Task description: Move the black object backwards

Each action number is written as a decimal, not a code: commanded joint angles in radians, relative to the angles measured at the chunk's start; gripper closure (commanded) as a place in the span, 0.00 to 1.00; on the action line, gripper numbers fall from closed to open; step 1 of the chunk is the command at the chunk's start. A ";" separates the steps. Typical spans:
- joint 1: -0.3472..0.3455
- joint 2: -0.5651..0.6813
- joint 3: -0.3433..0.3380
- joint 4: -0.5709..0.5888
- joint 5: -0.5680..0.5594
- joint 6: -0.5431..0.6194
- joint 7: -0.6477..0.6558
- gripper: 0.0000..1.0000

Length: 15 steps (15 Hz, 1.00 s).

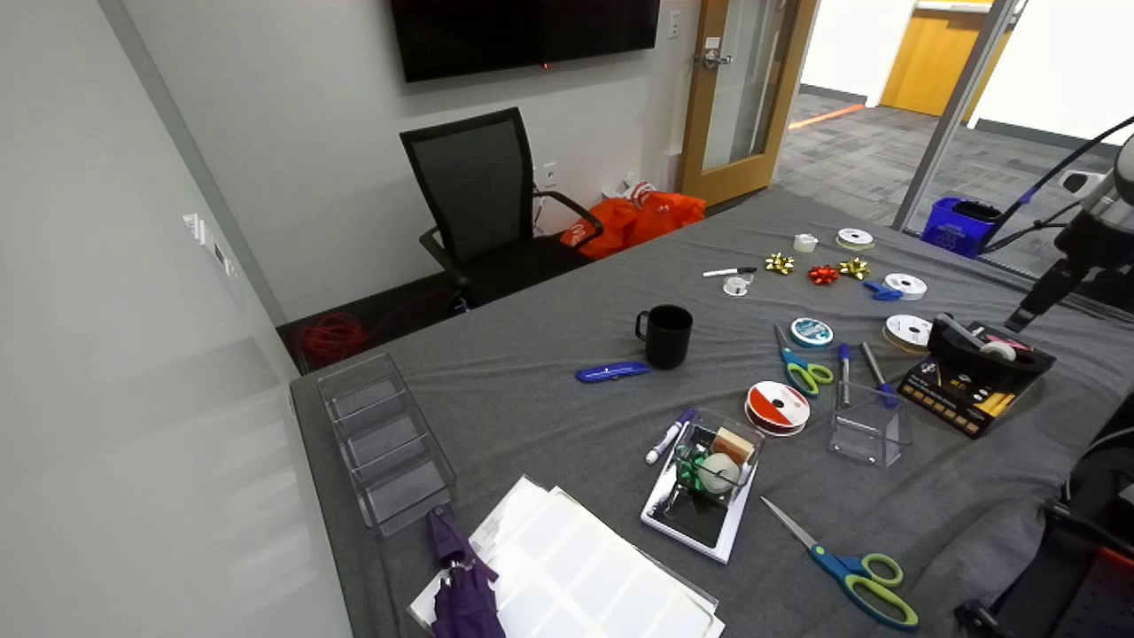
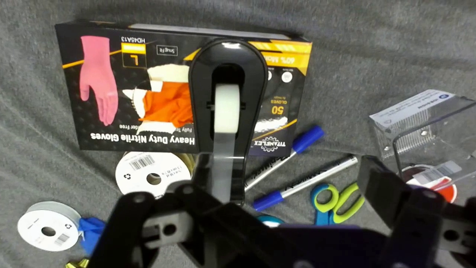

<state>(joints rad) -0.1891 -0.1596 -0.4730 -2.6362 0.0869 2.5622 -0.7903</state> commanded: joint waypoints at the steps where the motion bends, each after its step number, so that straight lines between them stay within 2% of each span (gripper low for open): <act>1: -0.023 0.091 0.004 -0.004 0.053 0.088 -0.122 0.00; 4: -0.050 0.166 0.020 0.004 0.063 0.165 -0.179 0.00; 5: -0.019 0.188 -0.016 0.007 0.060 0.193 -0.191 0.00; 9: -0.032 0.260 -0.018 0.027 0.105 0.261 -0.261 0.00; 15: -0.041 0.282 0.033 0.029 0.388 0.252 -0.430 0.00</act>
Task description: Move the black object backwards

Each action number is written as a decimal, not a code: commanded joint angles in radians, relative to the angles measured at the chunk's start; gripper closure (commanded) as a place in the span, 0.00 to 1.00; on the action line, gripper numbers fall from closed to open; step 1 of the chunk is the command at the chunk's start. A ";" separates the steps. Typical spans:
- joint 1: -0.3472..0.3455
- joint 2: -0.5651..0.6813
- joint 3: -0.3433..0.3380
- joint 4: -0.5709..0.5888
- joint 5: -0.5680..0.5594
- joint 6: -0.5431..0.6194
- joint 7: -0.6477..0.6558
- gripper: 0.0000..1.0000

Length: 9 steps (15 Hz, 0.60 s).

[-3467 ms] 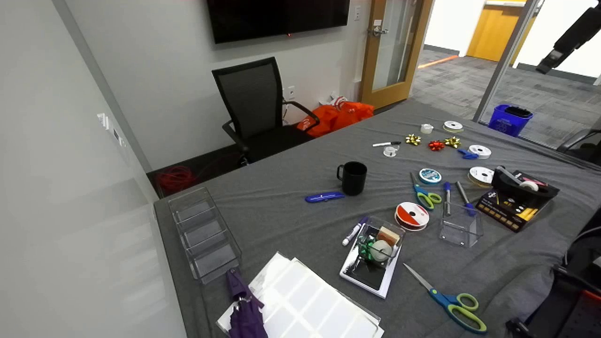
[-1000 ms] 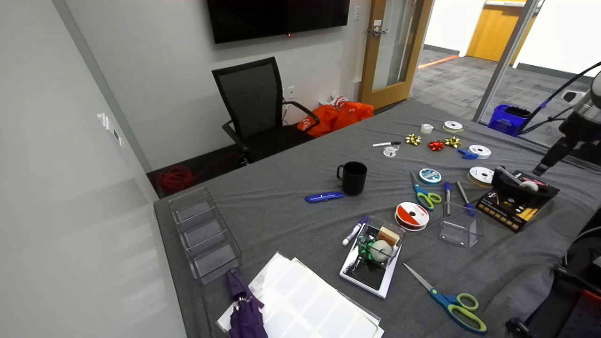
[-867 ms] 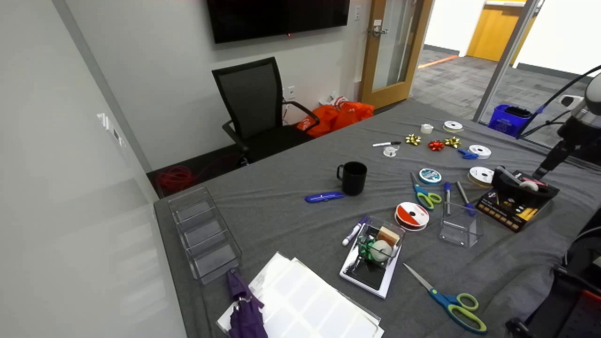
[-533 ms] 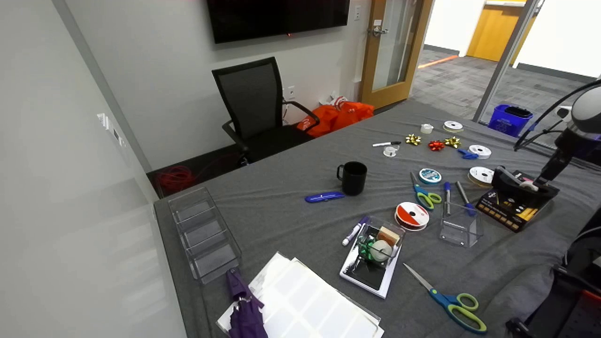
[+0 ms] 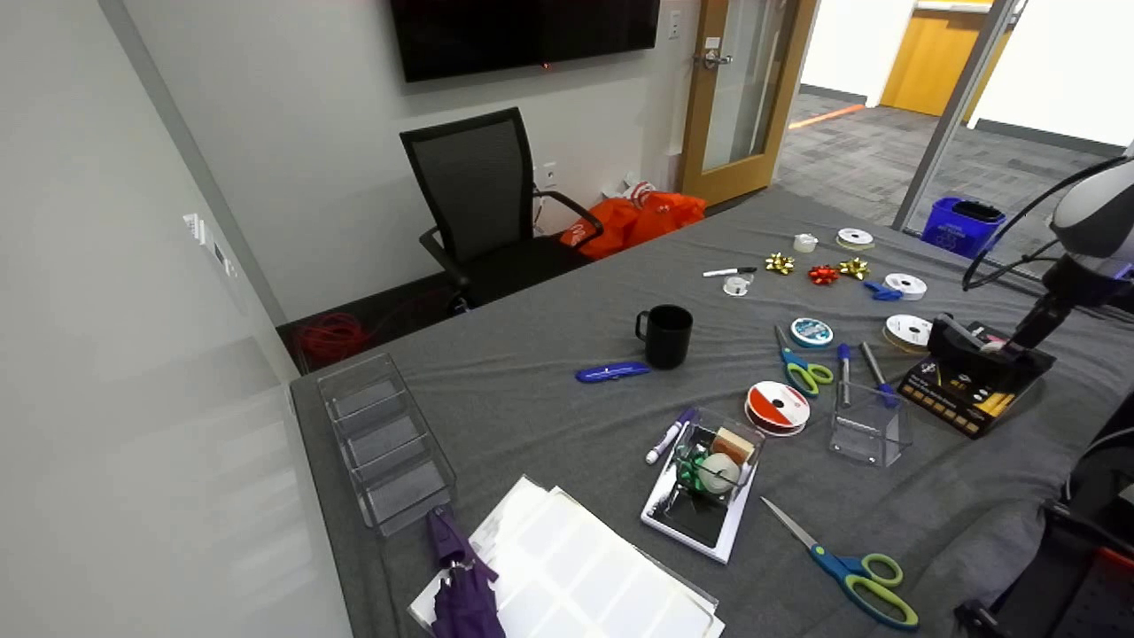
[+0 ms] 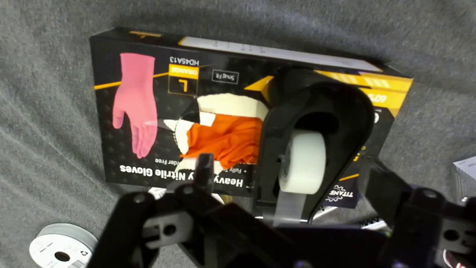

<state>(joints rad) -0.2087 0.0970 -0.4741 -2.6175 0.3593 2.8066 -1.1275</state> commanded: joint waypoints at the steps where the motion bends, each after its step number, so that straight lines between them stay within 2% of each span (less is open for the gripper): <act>1: -0.021 0.032 0.038 0.011 0.154 0.010 -0.121 0.00; 7: -0.018 0.090 0.062 0.012 0.309 0.065 -0.252 0.00; 8: -0.019 0.099 0.068 0.012 0.331 0.074 -0.271 0.20; 9: -0.019 0.108 0.075 0.010 0.354 0.090 -0.294 0.28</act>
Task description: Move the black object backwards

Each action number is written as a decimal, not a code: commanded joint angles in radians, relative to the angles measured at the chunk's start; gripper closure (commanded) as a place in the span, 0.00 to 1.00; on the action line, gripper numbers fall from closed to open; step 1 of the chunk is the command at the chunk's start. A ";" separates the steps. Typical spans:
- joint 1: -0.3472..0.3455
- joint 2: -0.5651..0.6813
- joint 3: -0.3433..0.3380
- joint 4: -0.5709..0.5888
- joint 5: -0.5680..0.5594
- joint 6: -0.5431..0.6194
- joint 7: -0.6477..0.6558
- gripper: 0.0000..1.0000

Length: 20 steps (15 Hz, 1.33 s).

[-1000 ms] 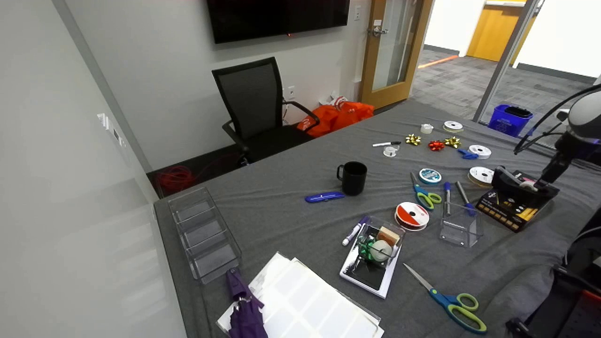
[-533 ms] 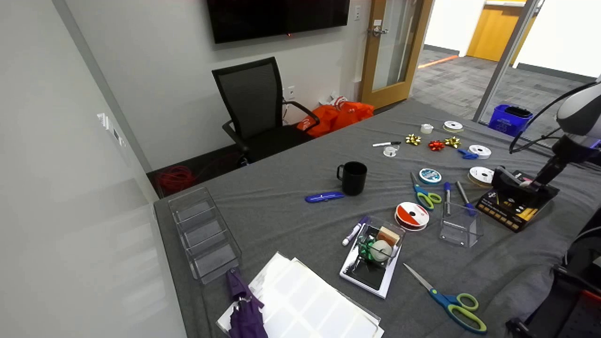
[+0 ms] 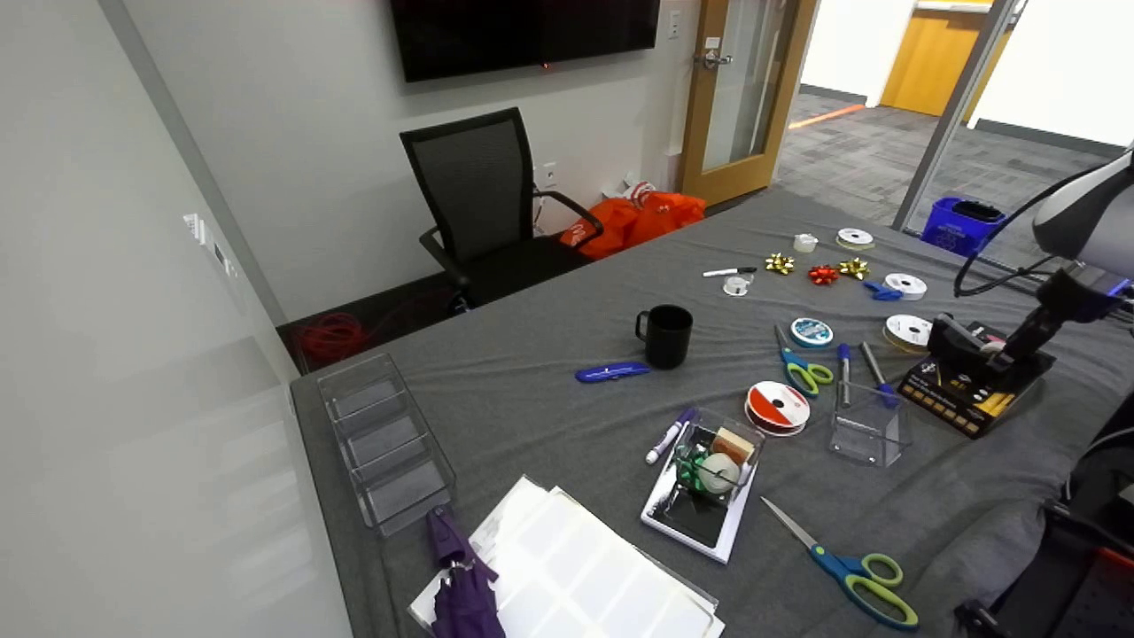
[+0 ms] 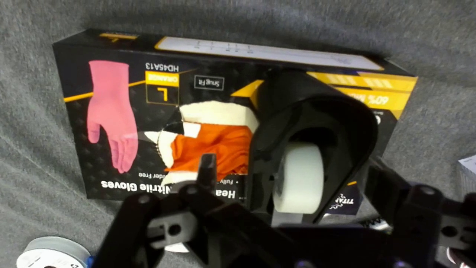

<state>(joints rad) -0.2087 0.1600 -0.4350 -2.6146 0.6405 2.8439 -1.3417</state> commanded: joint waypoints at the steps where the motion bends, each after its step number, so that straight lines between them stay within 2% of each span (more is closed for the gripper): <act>1: -0.019 0.055 0.042 0.009 0.091 0.064 -0.094 0.33; 3: -0.017 0.073 0.050 0.015 0.113 0.079 -0.104 0.49; 5: -0.018 0.083 0.060 0.020 0.129 0.091 -0.107 0.58; 9: -0.018 0.066 0.063 0.017 0.147 0.088 -0.118 0.58; 13: 0.027 0.004 0.031 -0.002 0.093 0.064 -0.004 0.58; 20: 0.141 -0.023 0.003 0.065 -0.046 0.031 0.407 0.58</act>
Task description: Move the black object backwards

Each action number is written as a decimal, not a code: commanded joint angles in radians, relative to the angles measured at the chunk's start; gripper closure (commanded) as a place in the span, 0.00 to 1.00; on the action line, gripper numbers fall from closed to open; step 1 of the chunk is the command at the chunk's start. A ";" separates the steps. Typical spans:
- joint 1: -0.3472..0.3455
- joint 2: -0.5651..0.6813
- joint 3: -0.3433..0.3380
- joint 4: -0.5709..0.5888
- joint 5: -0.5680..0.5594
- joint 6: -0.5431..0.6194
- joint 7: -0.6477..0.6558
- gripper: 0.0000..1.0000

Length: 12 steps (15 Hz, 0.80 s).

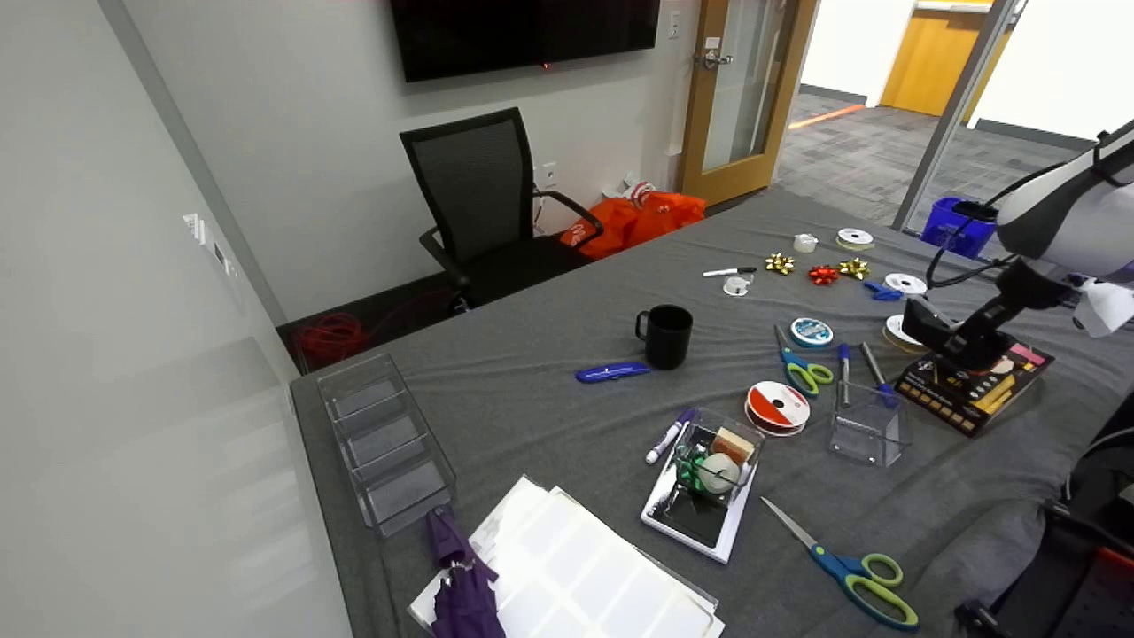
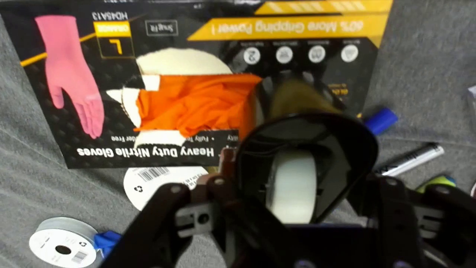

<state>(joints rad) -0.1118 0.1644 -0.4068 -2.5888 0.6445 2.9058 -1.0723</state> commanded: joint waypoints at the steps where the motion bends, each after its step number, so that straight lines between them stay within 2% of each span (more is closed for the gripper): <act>1: 0.057 -0.025 -0.029 0.058 -0.072 -0.038 0.198 0.58; 3: 0.083 -0.002 -0.038 0.119 -0.116 -0.058 0.341 0.58; 4: -0.008 0.003 0.052 0.151 -0.193 -0.063 0.455 0.58; 5: 0.089 0.019 -0.033 0.184 -0.171 -0.082 0.486 0.58; 6: 0.091 0.034 -0.026 0.224 -0.198 -0.100 0.570 0.58; 11: 0.129 0.108 -0.018 0.386 -0.219 -0.145 0.816 0.58; 12: 0.033 0.123 0.086 0.415 -0.291 -0.138 0.913 0.58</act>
<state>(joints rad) -0.0011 0.2204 -0.4131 -2.2799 0.4432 2.7874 -0.3295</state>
